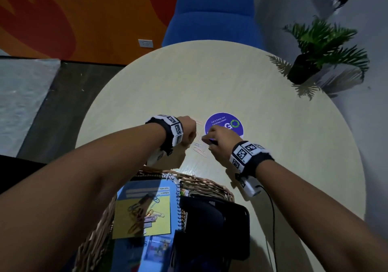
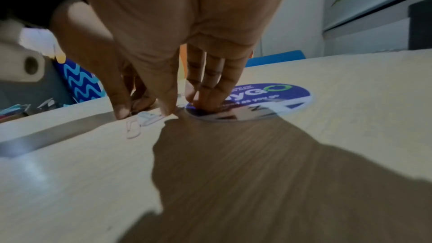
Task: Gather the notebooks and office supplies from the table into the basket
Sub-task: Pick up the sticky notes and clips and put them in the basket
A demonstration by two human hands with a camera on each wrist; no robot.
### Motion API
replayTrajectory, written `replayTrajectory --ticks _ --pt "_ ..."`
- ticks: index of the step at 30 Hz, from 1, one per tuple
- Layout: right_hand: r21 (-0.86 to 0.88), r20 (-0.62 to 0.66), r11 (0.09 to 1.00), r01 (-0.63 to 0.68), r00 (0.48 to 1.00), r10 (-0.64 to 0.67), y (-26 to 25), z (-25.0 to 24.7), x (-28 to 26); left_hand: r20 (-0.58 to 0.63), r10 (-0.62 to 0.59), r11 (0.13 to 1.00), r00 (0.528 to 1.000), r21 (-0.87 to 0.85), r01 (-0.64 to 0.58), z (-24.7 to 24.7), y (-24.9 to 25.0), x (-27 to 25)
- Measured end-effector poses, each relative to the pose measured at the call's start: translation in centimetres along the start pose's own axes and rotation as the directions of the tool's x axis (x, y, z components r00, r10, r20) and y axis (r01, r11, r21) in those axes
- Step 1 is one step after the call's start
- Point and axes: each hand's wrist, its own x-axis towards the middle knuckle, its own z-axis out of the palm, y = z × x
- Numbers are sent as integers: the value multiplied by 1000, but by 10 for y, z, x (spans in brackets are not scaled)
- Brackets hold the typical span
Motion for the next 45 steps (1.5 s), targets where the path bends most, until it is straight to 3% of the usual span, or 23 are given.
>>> replayTrajectory --ticks 3,7,12,17,26,31,36,41,45 --pt "-20 -40 999 -25 999 24 -4 2 6 -1 -17 1000 1000 -25 16 1 1 -2" --pt "13 -30 999 -49 998 50 -7 0 7 -117 -41 997 992 -63 34 -1 -6 -13" --pt "73 87 987 -141 987 135 -11 -7 6 -250 40 994 967 -90 -64 -25 -13 -54" --pt "118 17 980 -159 987 158 -20 -23 -14 -412 112 954 904 -209 -213 -19 -28 -125" --pt "149 -110 989 -18 993 35 -45 -42 -37 -294 189 900 937 -331 -285 64 -39 -184" --pt "100 -97 993 59 994 -50 -74 -52 -46 -74 266 911 961 -308 -276 81 -39 -197" --pt "16 76 976 215 974 -216 -130 -58 -66 -254 133 956 958 -222 -191 64 -59 -194" --pt "-57 311 919 390 882 -355 -174 -36 -88 -406 29 974 913 -193 -117 29 -66 -168" --pt "-119 191 955 272 950 -246 -137 -50 -68 -357 9 998 934 -55 -31 2 -59 -122"
